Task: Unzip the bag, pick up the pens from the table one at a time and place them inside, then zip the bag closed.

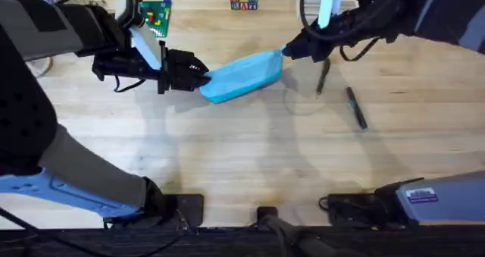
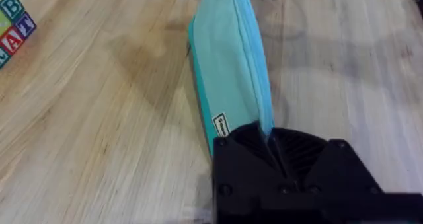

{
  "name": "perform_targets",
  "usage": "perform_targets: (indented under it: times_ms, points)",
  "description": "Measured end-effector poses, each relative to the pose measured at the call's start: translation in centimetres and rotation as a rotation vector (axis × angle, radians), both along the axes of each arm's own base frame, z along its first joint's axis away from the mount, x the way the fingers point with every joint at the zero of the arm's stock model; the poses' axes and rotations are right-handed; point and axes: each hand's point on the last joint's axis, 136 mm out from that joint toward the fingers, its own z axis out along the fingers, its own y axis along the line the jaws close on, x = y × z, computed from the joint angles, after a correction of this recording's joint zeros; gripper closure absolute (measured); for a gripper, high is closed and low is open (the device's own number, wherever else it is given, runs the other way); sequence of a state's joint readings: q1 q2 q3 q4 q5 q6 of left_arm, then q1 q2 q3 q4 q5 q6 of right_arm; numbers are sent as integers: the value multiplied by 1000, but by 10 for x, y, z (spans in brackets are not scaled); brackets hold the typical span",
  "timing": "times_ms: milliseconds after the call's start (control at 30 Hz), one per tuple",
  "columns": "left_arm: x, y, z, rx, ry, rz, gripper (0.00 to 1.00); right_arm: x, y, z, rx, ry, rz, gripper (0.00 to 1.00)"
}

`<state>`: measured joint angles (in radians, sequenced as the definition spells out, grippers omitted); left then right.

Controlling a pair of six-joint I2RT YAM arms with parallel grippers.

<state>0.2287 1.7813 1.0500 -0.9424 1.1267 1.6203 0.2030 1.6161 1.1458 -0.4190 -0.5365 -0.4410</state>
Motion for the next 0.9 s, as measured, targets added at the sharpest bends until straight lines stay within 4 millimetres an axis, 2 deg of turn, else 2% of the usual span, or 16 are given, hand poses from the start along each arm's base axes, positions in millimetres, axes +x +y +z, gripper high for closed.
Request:
perform_targets:
  times_ms: [900]
  points:
    - [0,0,0,2,0,0,958,-23,50,3,0,1,99,971]
